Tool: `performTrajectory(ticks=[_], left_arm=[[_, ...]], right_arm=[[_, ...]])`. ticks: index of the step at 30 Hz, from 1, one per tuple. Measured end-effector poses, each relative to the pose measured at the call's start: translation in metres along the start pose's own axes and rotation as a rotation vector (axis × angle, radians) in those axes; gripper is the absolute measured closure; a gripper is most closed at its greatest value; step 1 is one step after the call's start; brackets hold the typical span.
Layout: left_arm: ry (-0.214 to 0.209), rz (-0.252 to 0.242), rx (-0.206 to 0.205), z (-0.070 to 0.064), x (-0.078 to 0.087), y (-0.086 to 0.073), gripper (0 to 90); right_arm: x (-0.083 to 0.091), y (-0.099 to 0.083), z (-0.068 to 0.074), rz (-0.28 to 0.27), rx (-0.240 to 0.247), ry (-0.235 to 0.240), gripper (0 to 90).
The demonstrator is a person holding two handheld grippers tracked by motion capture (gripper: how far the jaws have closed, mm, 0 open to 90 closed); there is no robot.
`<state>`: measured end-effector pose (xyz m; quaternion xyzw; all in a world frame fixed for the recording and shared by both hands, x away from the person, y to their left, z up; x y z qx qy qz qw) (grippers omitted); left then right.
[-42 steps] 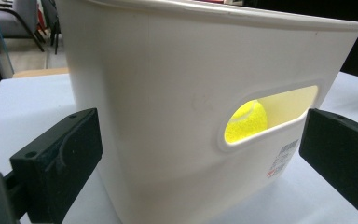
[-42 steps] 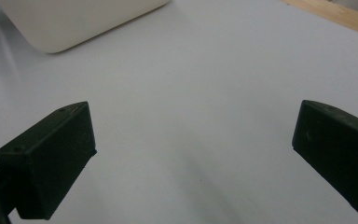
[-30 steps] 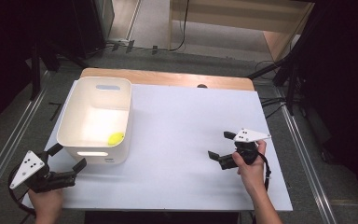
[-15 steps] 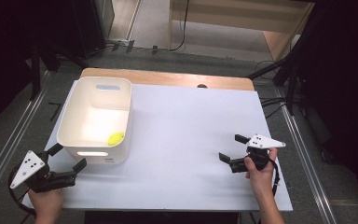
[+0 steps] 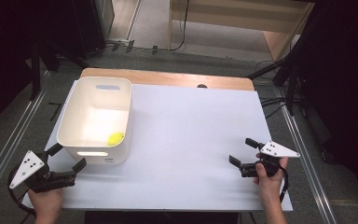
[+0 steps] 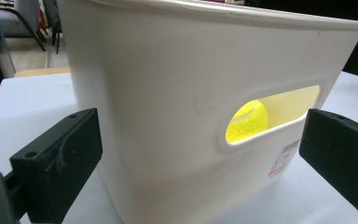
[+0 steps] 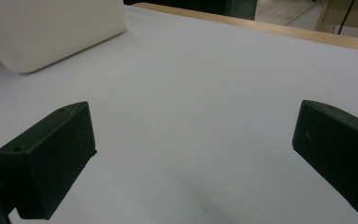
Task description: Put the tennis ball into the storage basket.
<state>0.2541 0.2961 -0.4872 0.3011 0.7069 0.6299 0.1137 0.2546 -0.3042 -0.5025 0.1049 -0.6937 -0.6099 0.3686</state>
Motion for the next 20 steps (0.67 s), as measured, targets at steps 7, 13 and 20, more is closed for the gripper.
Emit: performTrajectory(ticks=[7, 13, 20], left_arm=[[-0.001, -0.004, -0.003, 0.000, 0.001, 0.000, 0.0], [0.000, -0.003, 0.000, 0.000, 0.000, 0.000, 0.0], [-0.004, -0.002, -0.005, 0.000, 0.000, 0.000, 0.0]], right_arm=[[0.022, -0.011, -0.006, -0.013, -0.033, -0.036, 0.0], [0.038, -0.024, -0.011, -0.009, -0.051, -0.068, 0.0], [0.038, -0.032, -0.018, 0.025, -0.059, -0.094, 0.0]])
Point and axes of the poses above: each handheld gripper's, and its own axes: x roughly backward along the jaws, y roughly out of its top, z roughly to its left, the point moved 3 cm from there along -x, roughly forward along the jaws, and after that the axes turned 7 degrees about x, right-handed, at the moved point
